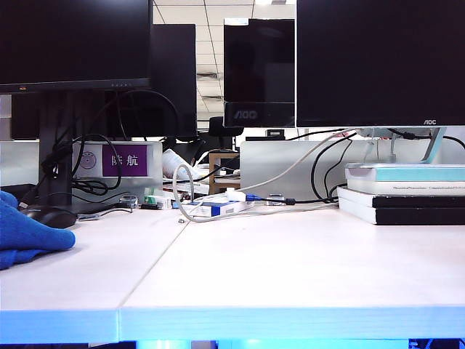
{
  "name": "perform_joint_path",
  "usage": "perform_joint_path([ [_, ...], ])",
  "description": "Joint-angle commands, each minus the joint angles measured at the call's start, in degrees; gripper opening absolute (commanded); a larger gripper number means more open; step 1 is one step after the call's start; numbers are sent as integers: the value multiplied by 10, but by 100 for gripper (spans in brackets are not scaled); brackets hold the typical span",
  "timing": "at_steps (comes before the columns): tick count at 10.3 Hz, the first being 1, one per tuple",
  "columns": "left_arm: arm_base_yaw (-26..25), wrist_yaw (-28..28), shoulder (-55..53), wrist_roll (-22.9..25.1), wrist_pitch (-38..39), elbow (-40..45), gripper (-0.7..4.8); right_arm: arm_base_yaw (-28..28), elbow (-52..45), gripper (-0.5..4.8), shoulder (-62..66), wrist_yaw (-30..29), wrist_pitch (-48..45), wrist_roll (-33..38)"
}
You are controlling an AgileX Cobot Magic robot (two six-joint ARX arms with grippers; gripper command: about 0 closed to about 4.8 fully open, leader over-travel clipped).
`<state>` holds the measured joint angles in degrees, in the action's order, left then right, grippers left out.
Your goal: Wipe the table from right to left using the rag.
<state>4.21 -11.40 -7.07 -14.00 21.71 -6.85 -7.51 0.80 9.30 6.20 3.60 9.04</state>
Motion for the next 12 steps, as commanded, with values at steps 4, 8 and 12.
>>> perform_joint_path([
  [4,0,-3,0,1,-8,-1,-5,25,1,-5,-92,-12,82,-92],
  [8,0,-2,0,1,-8,-1,-5,25,2,-3,-92,-12,81,-90],
  [12,0,116,0,30,-5,-1,-5,25,2,-4,-92,-12,81,-90],
])
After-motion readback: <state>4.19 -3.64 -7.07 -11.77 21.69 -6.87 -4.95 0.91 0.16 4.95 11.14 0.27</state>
